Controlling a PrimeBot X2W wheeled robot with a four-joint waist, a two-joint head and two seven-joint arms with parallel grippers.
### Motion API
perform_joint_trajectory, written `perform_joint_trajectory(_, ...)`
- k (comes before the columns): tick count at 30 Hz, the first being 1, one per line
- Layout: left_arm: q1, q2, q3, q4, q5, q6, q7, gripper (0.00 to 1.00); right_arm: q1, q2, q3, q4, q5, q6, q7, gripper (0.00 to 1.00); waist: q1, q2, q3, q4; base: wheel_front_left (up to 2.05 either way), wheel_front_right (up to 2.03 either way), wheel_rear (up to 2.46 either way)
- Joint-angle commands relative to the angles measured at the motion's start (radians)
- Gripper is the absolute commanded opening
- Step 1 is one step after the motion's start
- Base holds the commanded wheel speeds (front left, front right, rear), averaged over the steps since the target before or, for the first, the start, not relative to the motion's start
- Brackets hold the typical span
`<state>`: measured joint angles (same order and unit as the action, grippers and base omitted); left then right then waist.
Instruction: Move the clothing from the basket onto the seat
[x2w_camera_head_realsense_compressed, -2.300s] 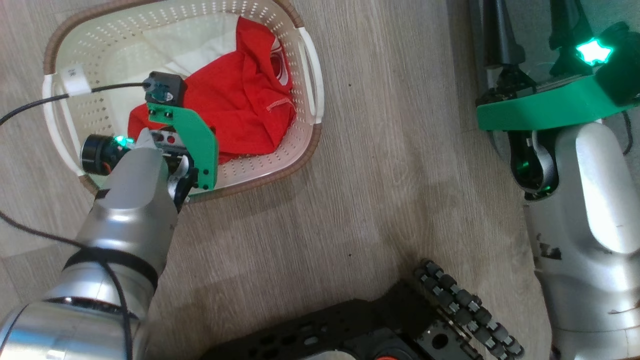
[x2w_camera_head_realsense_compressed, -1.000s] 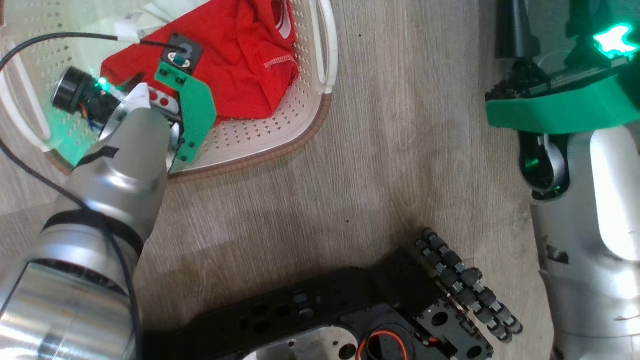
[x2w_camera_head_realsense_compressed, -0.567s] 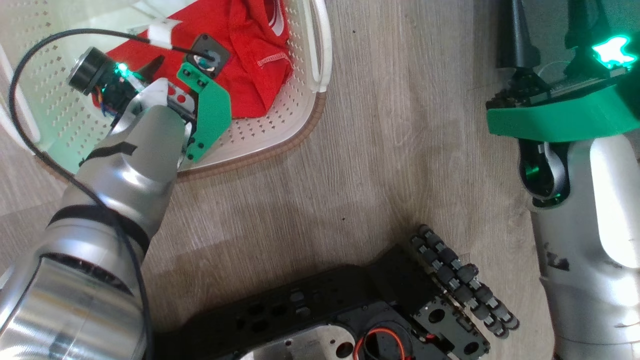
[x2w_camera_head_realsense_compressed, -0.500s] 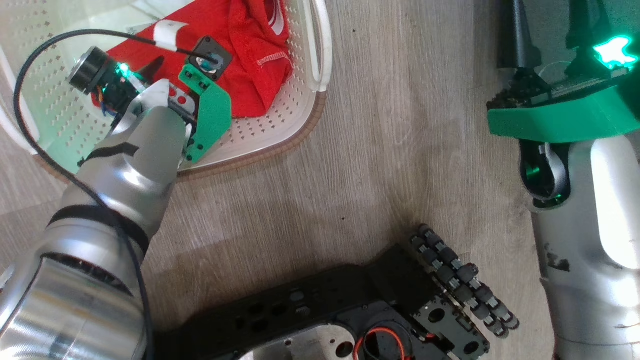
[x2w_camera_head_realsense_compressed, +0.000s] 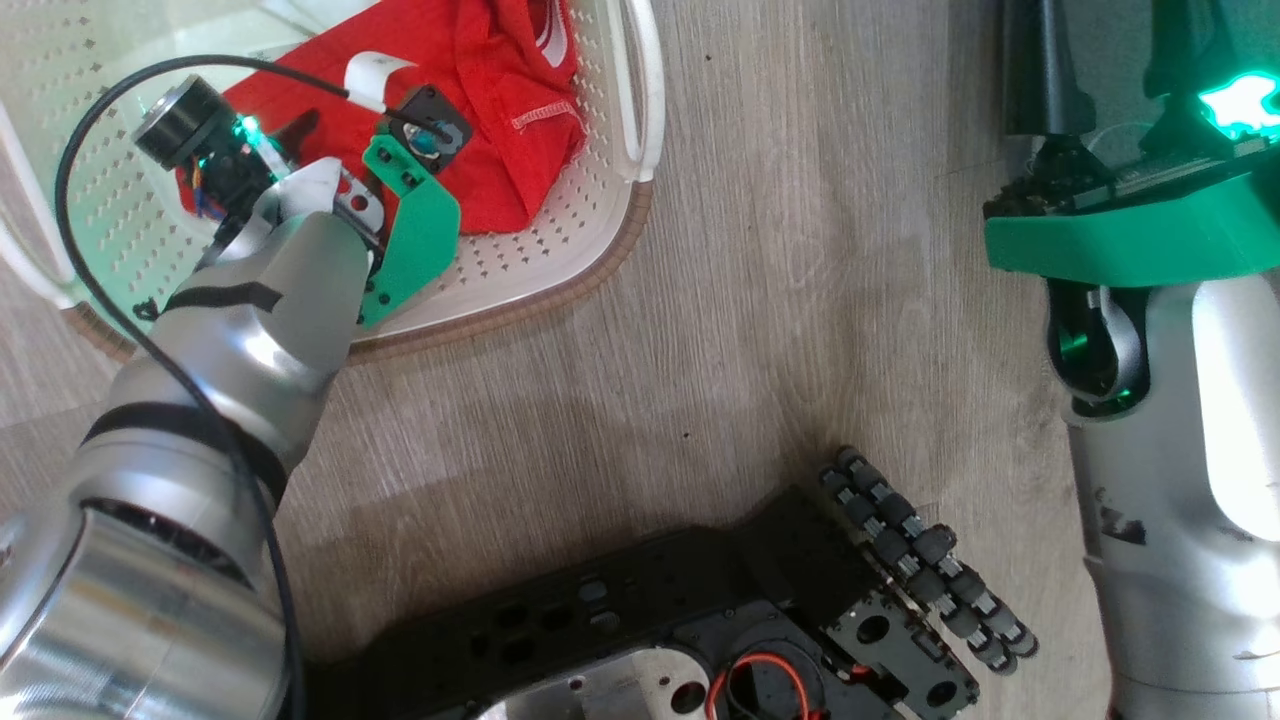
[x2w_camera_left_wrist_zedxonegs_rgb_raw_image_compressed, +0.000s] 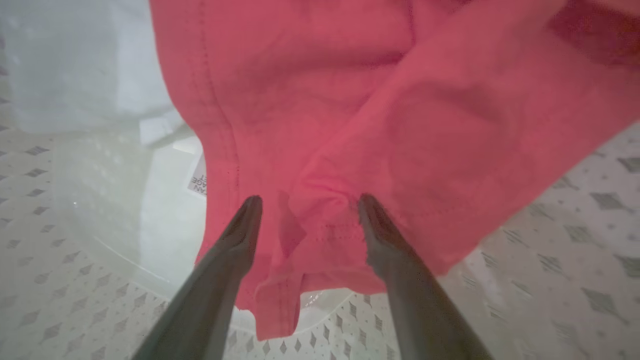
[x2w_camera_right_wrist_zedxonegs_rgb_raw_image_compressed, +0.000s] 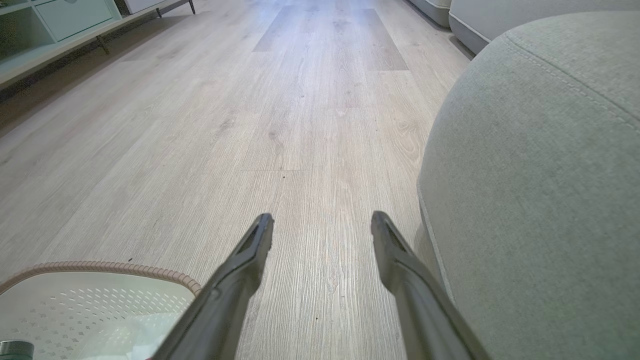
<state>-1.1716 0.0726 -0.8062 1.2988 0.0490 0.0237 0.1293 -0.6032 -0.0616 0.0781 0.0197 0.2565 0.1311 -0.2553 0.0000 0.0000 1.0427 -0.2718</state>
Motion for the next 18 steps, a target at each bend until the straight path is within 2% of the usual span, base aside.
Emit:
perform_joint_trajectory(1, 0.010, 0.010, 0.005, -0.009, -0.003, -0.006, 0.000, 1.00, 0.054, 0.011, 0.008, -0.031, 0.007, 0.000, -0.006, 1.00, 0.0000, 0.0000, 0.000, 0.001, 0.00, 0.00, 0.00)
perform_joint_trajectory(2, 0.012, 0.009, 0.006, -0.008, -0.008, -0.012, 0.001, 1.00, 0.052, 0.011, 0.007, -0.032, 0.009, 0.000, -0.006, 1.00, 0.0000, 0.0000, 0.000, 0.000, 0.00, 0.00, 0.00)
perform_joint_trajectory(3, 0.014, 0.010, 0.000, -0.008, -0.007, -0.022, 0.007, 0.92, 0.050, 0.011, 0.006, -0.032, 0.010, 0.000, -0.006, 1.00, 0.0000, 0.0000, -0.001, 0.001, 0.00, 0.00, 0.00)
perform_joint_trajectory(4, 0.014, 0.011, -0.004, -0.008, -0.007, -0.031, 0.010, 0.70, 0.048, 0.011, 0.005, -0.034, 0.012, 0.000, -0.006, 1.00, 0.0000, 0.0000, -0.002, 0.001, 0.00, 0.00, 0.00)
perform_joint_trajectory(5, 0.013, 0.011, -0.010, -0.008, -0.004, -0.039, 0.009, 0.39, 0.047, 0.011, 0.005, -0.035, 0.014, 0.000, -0.006, 1.00, 0.0000, 0.0000, -0.003, 0.001, 0.00, 0.00, 0.00)
perform_joint_trajectory(6, 0.012, 0.010, -0.014, -0.008, -0.005, -0.045, 0.007, 0.00, 0.045, 0.011, 0.004, -0.036, 0.015, 0.000, -0.006, 1.00, 0.0000, 0.0000, -0.004, 0.001, 0.00, 0.00, 0.00)
perform_joint_trajectory(13, 0.003, -0.001, -0.011, -0.008, -0.033, -0.059, -0.026, 0.00, 0.015, 0.011, -0.007, -0.044, 0.009, 0.000, -0.006, 1.00, 0.0000, 0.0000, -0.018, 0.006, 0.00, 0.00, 0.00)
perform_joint_trajectory(18, 0.002, -0.006, 0.022, -0.008, -0.081, -0.050, -0.088, 0.00, -0.031, 0.011, 0.005, -0.035, 0.001, 0.000, -0.006, 1.00, 0.0000, 0.0000, -0.038, 0.010, 0.00, 0.00, 0.00)
